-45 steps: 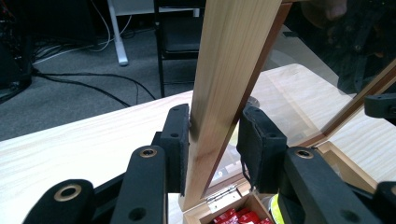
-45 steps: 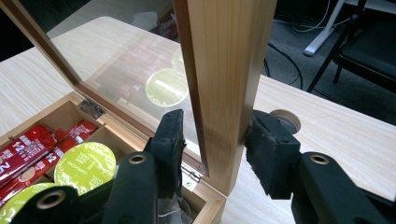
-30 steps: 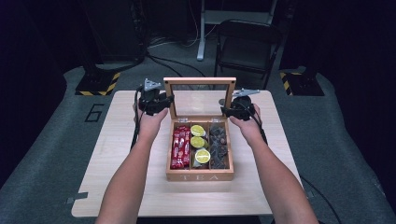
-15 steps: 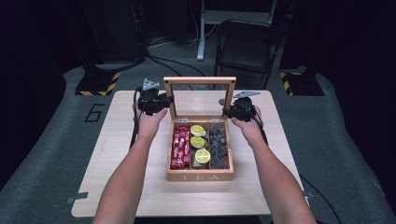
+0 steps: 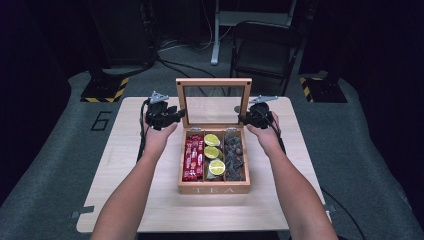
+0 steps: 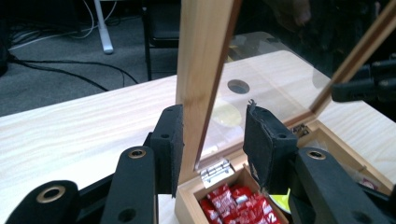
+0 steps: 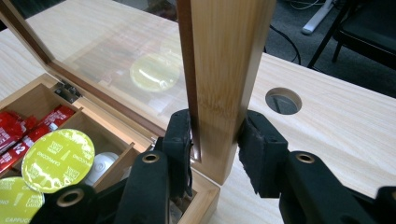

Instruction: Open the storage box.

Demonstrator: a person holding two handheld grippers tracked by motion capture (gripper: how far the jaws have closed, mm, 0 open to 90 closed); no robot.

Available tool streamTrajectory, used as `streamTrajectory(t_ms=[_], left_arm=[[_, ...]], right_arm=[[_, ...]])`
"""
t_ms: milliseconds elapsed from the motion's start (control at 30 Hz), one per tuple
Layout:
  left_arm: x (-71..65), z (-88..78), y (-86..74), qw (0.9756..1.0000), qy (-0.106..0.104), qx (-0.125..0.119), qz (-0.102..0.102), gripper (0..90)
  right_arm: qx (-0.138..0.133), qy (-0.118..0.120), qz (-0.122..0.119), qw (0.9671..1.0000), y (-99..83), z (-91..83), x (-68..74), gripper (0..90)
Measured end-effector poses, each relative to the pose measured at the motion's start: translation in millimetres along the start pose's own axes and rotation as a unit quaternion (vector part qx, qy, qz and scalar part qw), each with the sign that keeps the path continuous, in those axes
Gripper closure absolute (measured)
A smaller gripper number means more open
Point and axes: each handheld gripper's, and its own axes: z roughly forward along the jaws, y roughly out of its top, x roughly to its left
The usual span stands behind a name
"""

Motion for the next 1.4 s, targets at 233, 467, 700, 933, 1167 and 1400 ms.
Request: streamTrajectory(t_ms=[233, 467, 700, 933, 1167, 1400], left_arm=[[-1.0, -7.3, -10.9, 0.9998, -0.019, 0.012, 0.0, 57.2], [-5.5, -14.9, -23.9, 0.9989, -0.039, 0.024, 0.012, 57.3], [-12.2, -19.1, -35.0, 0.9982, -0.05, 0.03, 0.016, 57.3], [-16.2, -22.3, -48.0, 0.9978, -0.054, 0.038, 0.01, 52.3], [-17.1, -26.0, -59.9, 0.9975, -0.054, 0.044, 0.009, 49.7], [-19.1, -28.4, -71.5, 0.9973, -0.048, 0.053, 0.013, 47.5]], right_arm=[[-0.015, 0.012, 0.009, 0.9998, 4.3, 0.1, -3.4, 61.3], [-0.019, 0.017, 0.008, 0.9996, 5.2, 1.7, -5.1, 62.0], [-0.01, 0.017, -0.001, 0.9998, 8.4, 4.7, -9.0, 62.6], [-0.01, 0.016, 0.001, 0.9998, 9.7, 9.5, -11.5, 62.0], [-0.009, 0.015, 0.011, 0.9998, 11.3, 12.3, -11.5, 61.6], [-0.012, 0.015, 0.012, 0.9997, 11.0, 14.9, -13.7, 61.5]])
